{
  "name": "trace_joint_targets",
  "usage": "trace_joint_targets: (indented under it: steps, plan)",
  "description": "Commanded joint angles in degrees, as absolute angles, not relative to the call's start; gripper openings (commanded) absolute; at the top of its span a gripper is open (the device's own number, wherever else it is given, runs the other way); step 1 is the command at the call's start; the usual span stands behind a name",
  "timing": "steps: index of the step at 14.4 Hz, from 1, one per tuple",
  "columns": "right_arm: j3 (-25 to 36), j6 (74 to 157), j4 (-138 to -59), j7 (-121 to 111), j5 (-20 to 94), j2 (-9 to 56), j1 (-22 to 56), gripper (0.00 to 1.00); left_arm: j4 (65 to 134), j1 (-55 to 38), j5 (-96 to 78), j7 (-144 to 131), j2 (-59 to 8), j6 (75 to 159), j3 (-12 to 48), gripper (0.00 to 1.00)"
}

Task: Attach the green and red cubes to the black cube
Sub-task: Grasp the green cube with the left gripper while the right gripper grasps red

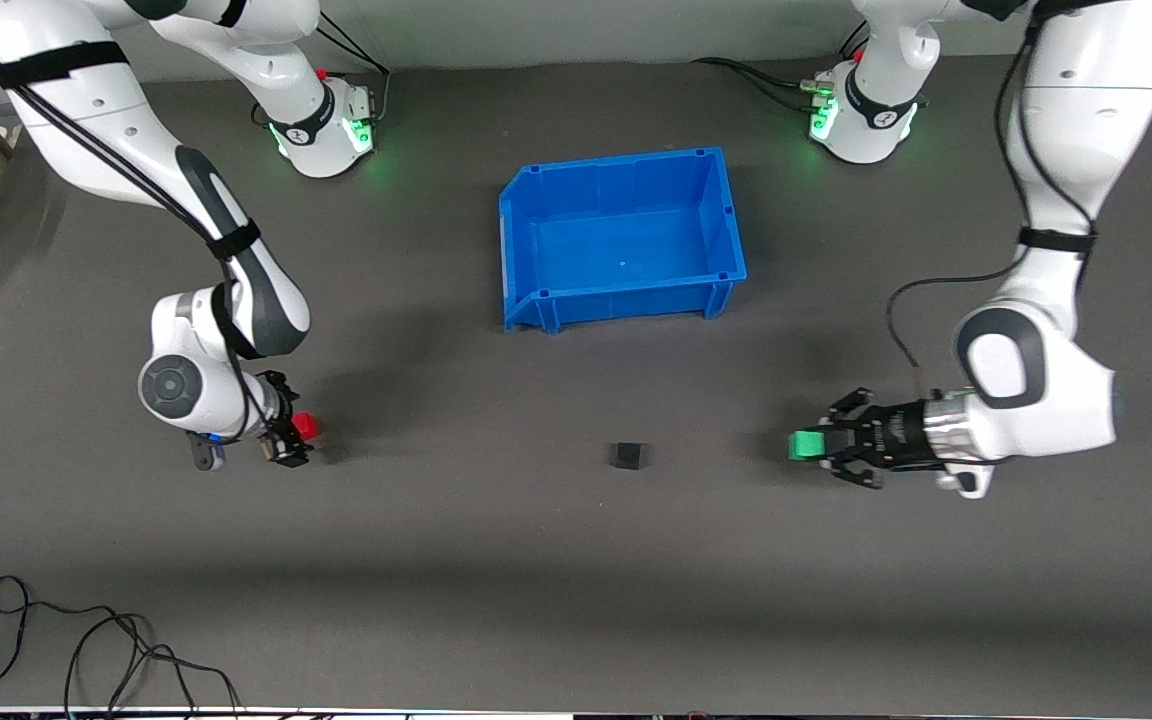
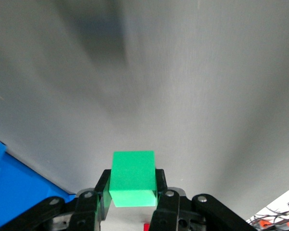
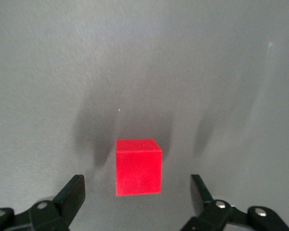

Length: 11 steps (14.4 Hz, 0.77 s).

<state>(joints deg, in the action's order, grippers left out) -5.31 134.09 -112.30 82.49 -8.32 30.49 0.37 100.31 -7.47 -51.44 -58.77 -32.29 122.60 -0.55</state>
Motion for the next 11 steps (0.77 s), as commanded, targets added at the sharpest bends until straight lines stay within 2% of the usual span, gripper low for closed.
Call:
trace_joint_targets:
  steps: [1, 5, 11]
  plan:
    - [-5.1, 134.39, -111.8, 84.2, -10.1, 30.68, 0.88, 0.93, 99.41, -13.16, -53.69, -61.77, -34.88, 128.99, -1.23, 0.26]
    - [-3.43, 134.38, -111.71, 83.85, -13.69, 30.32, 0.79, 0.94, 92.92, -19.41, -54.67, -70.73, -41.47, 136.75, -0.97, 0.25]
    - [-2.99, 134.38, -111.97, 85.78, -13.71, 30.76, 0.7, 0.94, 89.65, -23.81, -54.84, -76.11, -44.73, 141.84, -0.27, 0.25]
